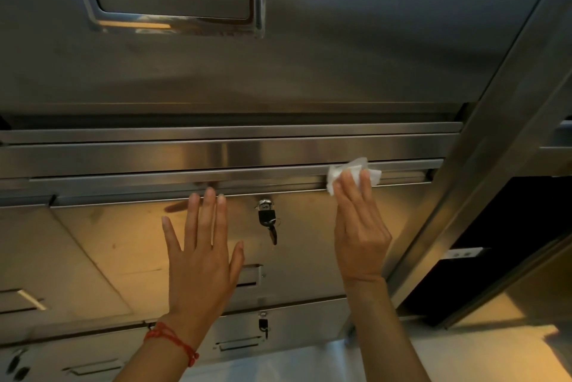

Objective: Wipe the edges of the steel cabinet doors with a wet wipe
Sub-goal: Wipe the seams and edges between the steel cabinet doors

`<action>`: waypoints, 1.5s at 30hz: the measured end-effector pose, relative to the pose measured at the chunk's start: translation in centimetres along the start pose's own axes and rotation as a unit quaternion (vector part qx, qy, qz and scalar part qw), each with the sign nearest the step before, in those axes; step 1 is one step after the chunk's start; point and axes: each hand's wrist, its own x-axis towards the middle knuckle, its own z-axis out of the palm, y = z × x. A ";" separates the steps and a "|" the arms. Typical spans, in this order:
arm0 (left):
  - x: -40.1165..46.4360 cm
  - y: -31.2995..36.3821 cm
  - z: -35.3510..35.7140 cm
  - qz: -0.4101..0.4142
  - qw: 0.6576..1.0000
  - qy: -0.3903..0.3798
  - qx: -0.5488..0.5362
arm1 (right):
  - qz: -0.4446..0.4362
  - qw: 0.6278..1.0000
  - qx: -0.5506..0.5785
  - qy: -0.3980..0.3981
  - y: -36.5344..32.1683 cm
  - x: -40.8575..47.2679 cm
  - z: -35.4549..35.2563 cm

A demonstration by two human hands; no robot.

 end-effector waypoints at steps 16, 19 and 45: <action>0.2 0.2 -0.2 -0.009 1.000 -0.007 -0.014 | 0.039 0.999 -0.004 0.000 2.9 0.1 -0.6; 0.2 0.2 -0.2 -0.010 1.000 -0.006 -0.014 | 0.061 0.998 -0.007 0.010 2.5 0.2 -0.6; 0.2 0.4 1.1 0.002 0.998 0.056 0.006 | -0.090 0.996 -0.026 -0.006 6.6 1.9 -1.3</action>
